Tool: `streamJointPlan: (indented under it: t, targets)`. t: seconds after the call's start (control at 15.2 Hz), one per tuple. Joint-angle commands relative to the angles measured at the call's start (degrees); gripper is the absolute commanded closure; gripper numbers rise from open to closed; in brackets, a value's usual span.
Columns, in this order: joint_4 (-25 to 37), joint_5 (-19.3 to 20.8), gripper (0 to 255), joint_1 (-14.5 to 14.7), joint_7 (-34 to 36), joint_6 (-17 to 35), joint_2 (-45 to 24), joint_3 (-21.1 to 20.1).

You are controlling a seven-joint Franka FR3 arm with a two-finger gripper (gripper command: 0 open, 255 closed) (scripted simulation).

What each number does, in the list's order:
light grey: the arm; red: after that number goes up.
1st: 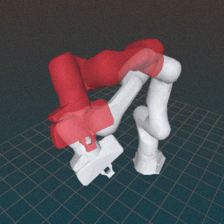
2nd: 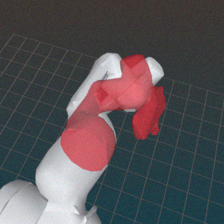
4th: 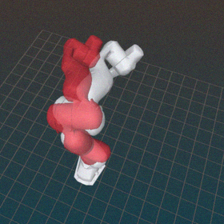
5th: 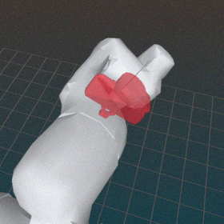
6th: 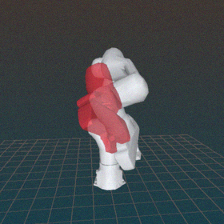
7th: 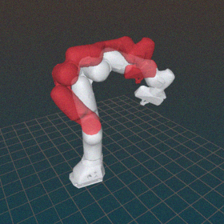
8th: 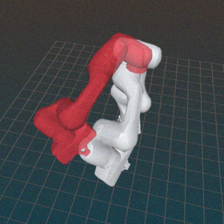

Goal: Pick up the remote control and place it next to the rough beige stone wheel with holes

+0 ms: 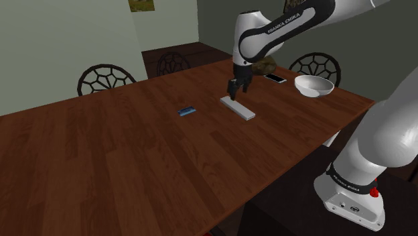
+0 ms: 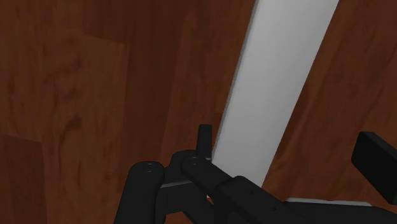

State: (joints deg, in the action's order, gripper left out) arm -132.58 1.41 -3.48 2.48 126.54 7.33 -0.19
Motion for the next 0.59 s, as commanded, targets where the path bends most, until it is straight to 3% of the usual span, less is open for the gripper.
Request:
streamJointPlan:
  t: [0.0, 0.53]
  targets:
    - [1.37, -0.03, 0, -0.23, -0.24, 2.4, -4.51, 0.27]
    - [-0.72, 0.08, 0, -0.31, -0.19, 8.44, -8.54, 0.35]
